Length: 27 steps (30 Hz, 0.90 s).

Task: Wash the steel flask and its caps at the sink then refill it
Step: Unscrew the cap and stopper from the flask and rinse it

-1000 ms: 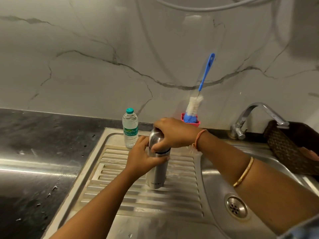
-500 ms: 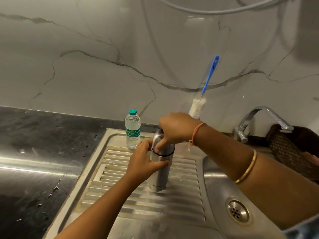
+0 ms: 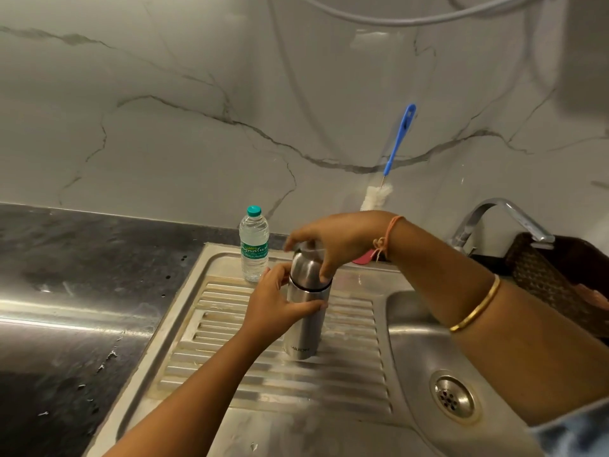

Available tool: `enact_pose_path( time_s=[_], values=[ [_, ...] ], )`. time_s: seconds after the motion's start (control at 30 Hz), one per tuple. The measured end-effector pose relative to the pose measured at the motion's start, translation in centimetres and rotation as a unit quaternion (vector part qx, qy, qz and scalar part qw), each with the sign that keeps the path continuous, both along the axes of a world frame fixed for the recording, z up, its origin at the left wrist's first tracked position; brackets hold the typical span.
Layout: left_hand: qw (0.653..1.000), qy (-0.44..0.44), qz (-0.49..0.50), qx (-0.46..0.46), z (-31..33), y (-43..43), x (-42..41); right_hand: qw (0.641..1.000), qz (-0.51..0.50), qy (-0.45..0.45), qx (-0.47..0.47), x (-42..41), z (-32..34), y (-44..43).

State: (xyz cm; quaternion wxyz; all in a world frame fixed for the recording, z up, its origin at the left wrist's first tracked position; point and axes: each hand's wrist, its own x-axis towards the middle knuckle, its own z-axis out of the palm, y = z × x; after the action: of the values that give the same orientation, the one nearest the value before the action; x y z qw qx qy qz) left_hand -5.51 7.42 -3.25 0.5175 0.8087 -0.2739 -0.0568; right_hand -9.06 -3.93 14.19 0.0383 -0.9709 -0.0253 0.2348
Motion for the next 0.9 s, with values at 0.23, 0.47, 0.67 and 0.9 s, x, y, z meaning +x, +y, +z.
enact_pose_path(
  time_s=[0.23, 0.47, 0.67, 0.9],
  values=[
    [1.000, 0.001, 0.010, 0.000, 0.3, -0.2, -0.4, 0.984, -0.083, -0.135, -0.077, -0.6, -2.0, 0.5],
    [1.000, 0.013, 0.007, -0.013, 0.5, -0.2, -0.6, 0.992, -0.081, -0.090, 0.034, -0.8, -1.3, 0.3],
    [1.000, 0.024, 0.007, -0.017, 0.1, -0.2, -0.4, 0.992, -0.046, -0.117, -0.032, -0.8, -1.7, 1.0],
    [0.999, 0.019, 0.008, -0.029, 0.5, -0.2, -0.9, 0.977, -0.132, -0.157, -0.063, -1.0, -2.2, 1.3]
  ],
)
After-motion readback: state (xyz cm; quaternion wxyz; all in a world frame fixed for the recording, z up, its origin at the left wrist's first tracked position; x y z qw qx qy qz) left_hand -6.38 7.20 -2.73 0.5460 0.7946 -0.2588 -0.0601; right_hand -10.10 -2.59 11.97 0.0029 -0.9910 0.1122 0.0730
